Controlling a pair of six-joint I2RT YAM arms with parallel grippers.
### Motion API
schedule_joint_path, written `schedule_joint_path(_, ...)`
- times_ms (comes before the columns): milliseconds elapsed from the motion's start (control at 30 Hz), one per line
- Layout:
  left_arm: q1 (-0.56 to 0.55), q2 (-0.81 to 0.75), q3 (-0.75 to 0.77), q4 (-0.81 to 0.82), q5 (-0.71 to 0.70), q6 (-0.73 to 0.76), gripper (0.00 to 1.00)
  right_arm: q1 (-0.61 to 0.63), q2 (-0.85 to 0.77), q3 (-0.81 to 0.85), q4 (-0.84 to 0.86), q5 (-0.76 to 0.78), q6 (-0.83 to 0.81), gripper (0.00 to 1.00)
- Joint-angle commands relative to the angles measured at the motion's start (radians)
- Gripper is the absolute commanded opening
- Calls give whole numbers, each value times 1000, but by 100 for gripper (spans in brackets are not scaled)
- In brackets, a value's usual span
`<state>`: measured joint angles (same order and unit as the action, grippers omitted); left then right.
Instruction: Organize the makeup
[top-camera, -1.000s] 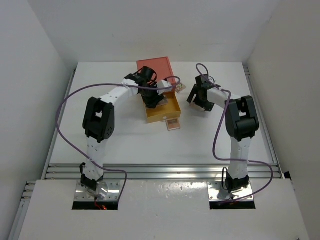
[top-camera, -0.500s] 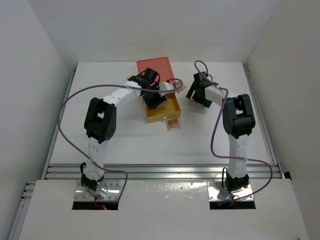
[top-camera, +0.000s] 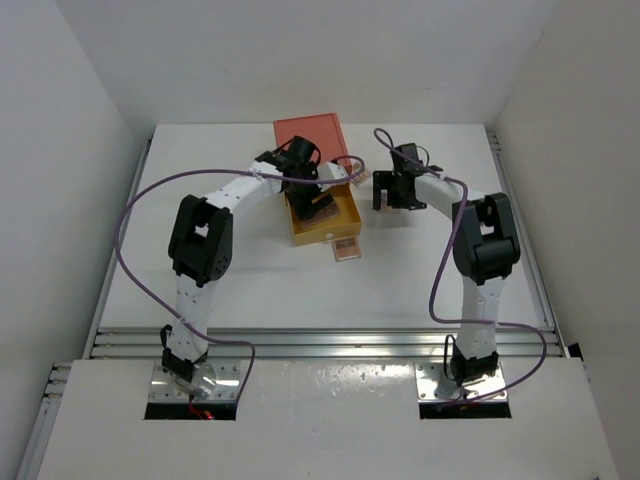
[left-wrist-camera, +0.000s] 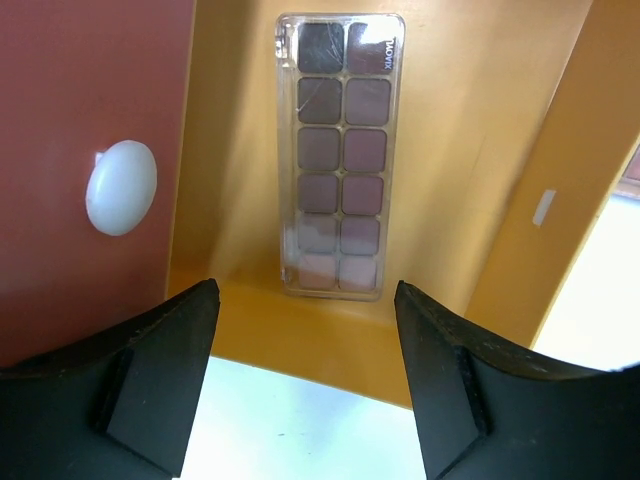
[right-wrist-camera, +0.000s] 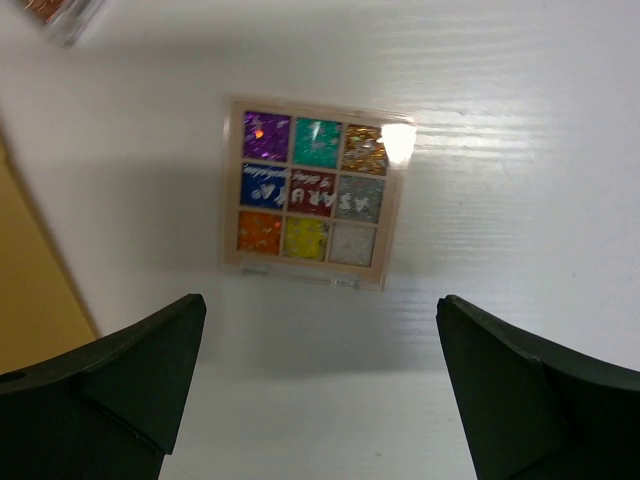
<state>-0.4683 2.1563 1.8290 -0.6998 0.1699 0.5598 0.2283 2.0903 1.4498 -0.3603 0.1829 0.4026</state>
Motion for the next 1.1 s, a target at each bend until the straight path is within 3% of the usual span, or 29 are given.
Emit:
schedule_joint_path(0,-6,-52,36,25,-7,-23,77,-38,-49,27,-29,-174,-261,99)
schedule_joint_path(33,-6,-52,47,25,-7,-32,77,-46,-46,73,-46,-280,-328,99)
schedule_joint_path(133,-6,-61,58,25,-7,-32,77,-73,0,173,-149,-342,-395,99)
schedule_joint_path(233,-6,-70,67,25,-7,-32,77,-93,65,285,-230,-319,-253,99)
schedule_joint_path(333,-6,-70,67,34,-18,-52,77,-74,63,221,-126,-338,-90,99)
schedule_joint_path(433,-6,-70,58,34,-18,-52,77,-43,92,242,-106,-191,31,99)
schedule_joint_path(533,-6,-70,47,34,-18,-52,77,-12,146,352,-225,-39,76,99)
schedule_joint_path(700,-6,-79,29,43,-36,-52,77,14,217,394,-255,-28,79,99)
schedule_joint_path(833,-6,-79,19,52,-36,-52,77,19,283,478,-403,117,78,99)
schedule_joint_path(1067,-6,-79,19,52,-36,-61,77,45,277,459,-370,171,21,99)
